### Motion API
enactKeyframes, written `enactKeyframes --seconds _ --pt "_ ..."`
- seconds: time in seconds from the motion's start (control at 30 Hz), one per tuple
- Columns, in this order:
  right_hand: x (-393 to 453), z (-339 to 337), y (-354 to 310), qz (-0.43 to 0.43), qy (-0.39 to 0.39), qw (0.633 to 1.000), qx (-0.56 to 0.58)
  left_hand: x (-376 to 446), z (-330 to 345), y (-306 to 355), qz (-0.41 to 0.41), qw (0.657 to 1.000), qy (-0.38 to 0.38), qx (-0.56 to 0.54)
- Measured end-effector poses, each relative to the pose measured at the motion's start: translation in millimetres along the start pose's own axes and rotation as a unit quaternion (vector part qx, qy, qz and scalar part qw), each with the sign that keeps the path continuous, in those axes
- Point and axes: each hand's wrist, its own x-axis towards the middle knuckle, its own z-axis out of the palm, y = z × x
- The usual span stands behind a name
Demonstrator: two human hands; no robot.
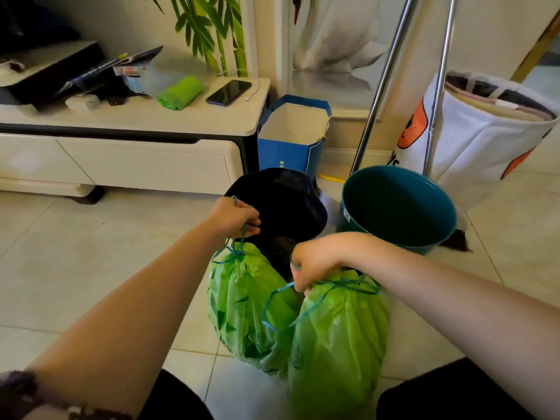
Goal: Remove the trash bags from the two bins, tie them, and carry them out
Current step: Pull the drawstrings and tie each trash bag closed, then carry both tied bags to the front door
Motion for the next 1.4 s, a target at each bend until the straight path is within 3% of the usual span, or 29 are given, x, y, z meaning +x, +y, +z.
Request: enactKeyframes --seconds 0.13,0.27,0.4,0.57,0.67,0.73,0.8,0.9,0.97,1.13,1.27,1.4 --pt "18 -38 23 0.008 -0.03 0.985 0.17 14 9 -1 -0.009 0.996 -0.067 -0.063" --pt "22 -71 48 0.012 -0.12 0.91 0.396 10 13 9 -0.042 0.989 -0.069 -0.123" --pt "-11 -100 74 0.065 -0.217 0.886 0.404 -12 19 26 -0.102 0.985 -0.129 -0.059" --pt "-84 -103 99 0.126 -0.256 0.872 0.397 -53 23 70 -0.129 0.961 -0.232 0.074" --pt "-140 -95 104 0.141 -0.207 0.867 0.432 -90 24 98 -0.194 0.908 -0.36 0.09" --pt "-189 -87 105 0.142 -0.142 0.845 0.496 -114 31 124 -0.223 0.887 -0.384 0.127" --pt "-218 -74 101 0.125 -0.108 0.809 0.564 -133 35 128 -0.199 0.903 -0.326 0.194" --pt "-289 -52 95 0.153 -0.079 0.715 0.677 -163 47 154 -0.144 0.904 -0.197 0.351" --pt "-337 -43 85 0.2 -0.029 0.687 0.698 -190 54 178 -0.155 0.907 -0.166 0.354" --pt "-435 -23 72 0.293 0.122 0.634 0.705 -237 74 234 -0.131 0.919 -0.154 0.338" --pt "-496 -22 72 0.305 0.194 0.563 0.743 -261 101 280 -0.124 0.923 -0.185 0.314" --pt "-555 -10 78 0.298 0.242 0.541 0.748 -300 137 321 -0.13 0.917 -0.222 0.306"
